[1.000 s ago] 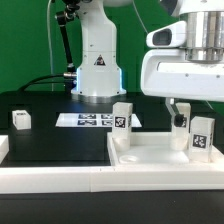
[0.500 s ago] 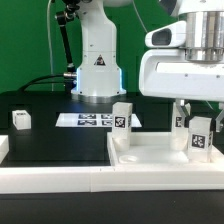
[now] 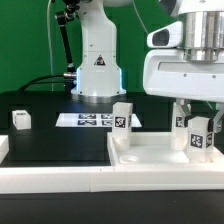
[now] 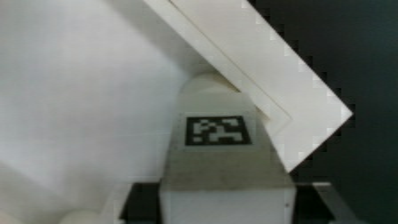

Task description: Assemble square table

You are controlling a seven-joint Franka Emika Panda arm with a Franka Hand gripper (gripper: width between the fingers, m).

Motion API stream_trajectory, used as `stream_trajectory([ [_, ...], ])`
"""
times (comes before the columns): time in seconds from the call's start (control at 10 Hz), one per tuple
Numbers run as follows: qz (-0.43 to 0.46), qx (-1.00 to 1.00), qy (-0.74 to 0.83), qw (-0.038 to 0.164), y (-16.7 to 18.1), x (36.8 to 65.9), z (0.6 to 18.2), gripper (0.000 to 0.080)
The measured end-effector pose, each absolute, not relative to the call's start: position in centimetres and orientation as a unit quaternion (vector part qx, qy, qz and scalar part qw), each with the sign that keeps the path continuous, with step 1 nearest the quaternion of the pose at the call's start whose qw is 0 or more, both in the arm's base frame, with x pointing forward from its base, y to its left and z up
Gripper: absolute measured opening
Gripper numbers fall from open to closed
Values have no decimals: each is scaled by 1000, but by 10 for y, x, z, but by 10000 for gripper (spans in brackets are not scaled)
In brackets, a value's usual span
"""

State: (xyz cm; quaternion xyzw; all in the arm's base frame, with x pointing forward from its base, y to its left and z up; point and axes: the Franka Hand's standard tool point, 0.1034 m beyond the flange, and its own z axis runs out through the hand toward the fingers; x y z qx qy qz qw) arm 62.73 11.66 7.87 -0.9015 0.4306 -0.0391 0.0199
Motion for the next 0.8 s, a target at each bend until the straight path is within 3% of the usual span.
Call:
stream_trajectory([
  [0.8, -14, -672, 739, 48, 119, 625, 78, 290],
])
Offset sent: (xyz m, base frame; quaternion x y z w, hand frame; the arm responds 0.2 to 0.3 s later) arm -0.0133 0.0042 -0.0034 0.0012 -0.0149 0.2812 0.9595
